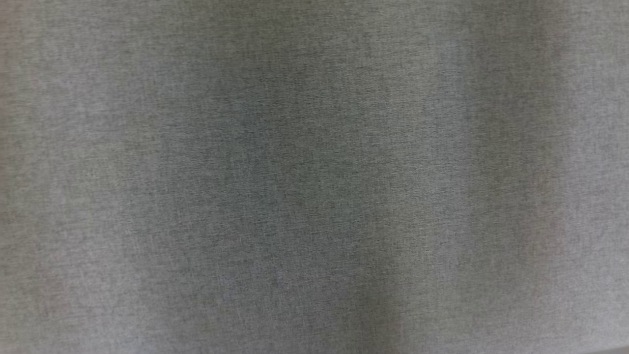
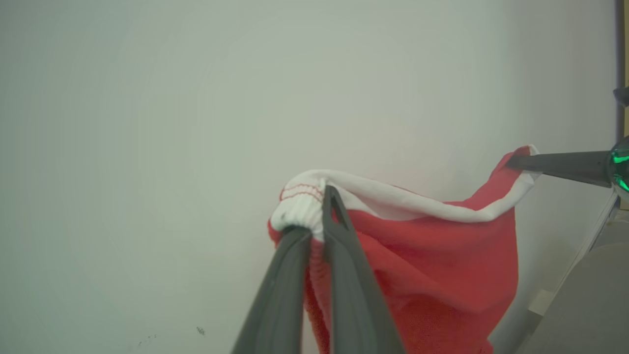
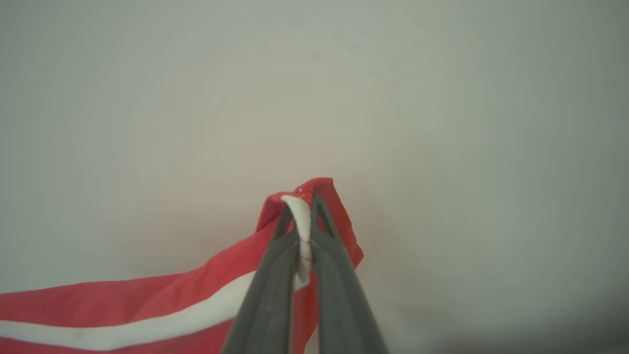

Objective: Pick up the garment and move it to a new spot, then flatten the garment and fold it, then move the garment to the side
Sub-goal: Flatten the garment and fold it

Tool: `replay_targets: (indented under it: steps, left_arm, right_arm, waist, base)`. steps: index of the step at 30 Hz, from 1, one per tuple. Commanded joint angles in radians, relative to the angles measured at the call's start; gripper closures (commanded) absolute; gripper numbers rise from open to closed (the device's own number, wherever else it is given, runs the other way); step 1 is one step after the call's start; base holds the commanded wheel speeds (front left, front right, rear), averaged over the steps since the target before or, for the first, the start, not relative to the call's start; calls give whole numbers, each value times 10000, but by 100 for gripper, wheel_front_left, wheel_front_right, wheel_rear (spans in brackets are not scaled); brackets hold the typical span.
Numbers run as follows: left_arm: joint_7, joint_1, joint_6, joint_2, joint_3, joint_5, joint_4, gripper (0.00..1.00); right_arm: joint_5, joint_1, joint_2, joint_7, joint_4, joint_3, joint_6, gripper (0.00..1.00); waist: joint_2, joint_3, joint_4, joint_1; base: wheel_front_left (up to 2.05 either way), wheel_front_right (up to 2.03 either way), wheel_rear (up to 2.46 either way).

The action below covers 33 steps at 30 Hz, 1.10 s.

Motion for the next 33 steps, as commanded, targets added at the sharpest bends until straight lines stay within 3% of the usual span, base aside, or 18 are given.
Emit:
replay_targets:
  steps: [1, 8, 14, 18, 25, 33]
  left_arm:
    - [-144, 56, 24, 65, -27, -213, 46, 100]
    - [-739, 1240, 24, 376, -667, -1174, -324, 100]
    - [-1215, 3601, 24, 706, -885, -1806, -1158, 100]
    - [-1265, 5444, 60, 864, -238, -1765, -2080, 100]
    - [-1256, 9470, 879, 1337, 1247, -785, -4421, 100]
    - [-1255, 13354, 1677, 1168, 2042, 140, -6503, 100]
  right_arm:
    - [60, 120, -57, -62, -2, 11, -23, 100]
    - [486, 1267, -26, 131, -308, 153, -23, 100]
    - [1088, 3844, -149, 527, -1407, 733, -23, 100]
    - [1636, 6039, -362, 1000, -2564, 1261, -23, 100]
    - [2690, 9985, -741, 1641, -4725, 1764, -23, 100]
    - [3437, 13811, -688, 2078, -6763, 1347, -23, 100]
  waist:
    - [-3, 27, -61, -2]
    - [-3, -536, -151, -2]
    - [-3, -1844, -42, -2]
    - [-3, -2737, 29, -2]
    - [-3, -4179, 31, -2]
    - [-3, -5245, 220, -2]
  base:
    - [0, 0, 0]
    - [0, 0, 0]
    - [0, 0, 0]
    - [0, 0, 0]
    - [0, 0, 0]
    - [0, 0, 0]
